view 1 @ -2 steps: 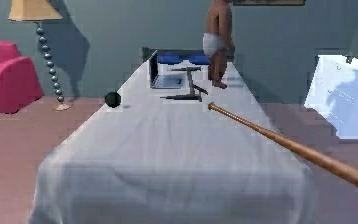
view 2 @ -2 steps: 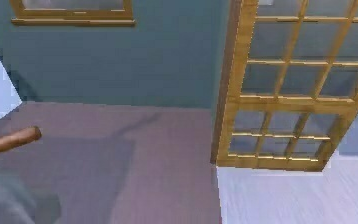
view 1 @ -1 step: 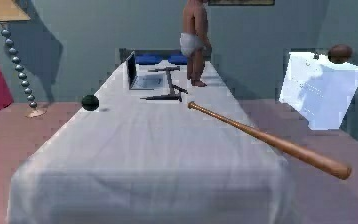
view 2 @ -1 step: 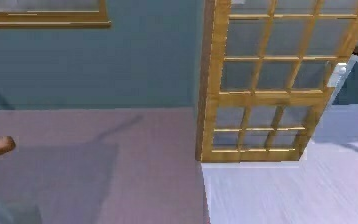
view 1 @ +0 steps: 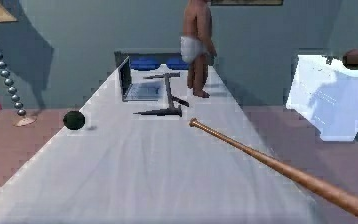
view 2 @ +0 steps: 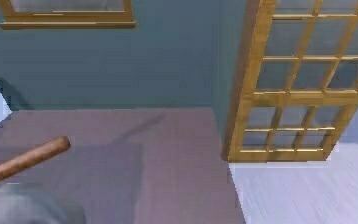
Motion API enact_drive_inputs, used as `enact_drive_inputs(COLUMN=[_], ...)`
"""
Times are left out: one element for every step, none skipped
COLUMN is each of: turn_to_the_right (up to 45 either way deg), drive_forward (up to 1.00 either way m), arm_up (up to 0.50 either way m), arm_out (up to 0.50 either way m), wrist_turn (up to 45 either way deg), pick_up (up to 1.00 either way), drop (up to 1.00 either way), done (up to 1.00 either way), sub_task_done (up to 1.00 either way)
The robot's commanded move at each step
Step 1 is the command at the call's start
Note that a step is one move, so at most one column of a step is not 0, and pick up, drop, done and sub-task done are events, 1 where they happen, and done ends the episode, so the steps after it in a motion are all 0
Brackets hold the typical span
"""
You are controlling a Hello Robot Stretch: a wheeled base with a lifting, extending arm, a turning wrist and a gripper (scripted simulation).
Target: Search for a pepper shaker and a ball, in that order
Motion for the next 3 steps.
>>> enact_drive_inputs(turn_to_the_right=[-45.0,-45.0,0.0], drive_forward=[0.00,0.00,0.85], arm_up=[0.00,0.00,0.00], arm_out=[0.00,0.00,0.00], wrist_turn=[0.0,0.0,0.0], pick_up=[0.00,0.00,0.00], drop=[0.00,0.00,0.00], done=[0.00,0.00,0.00], sub_task_done=[0.00,0.00,0.00])
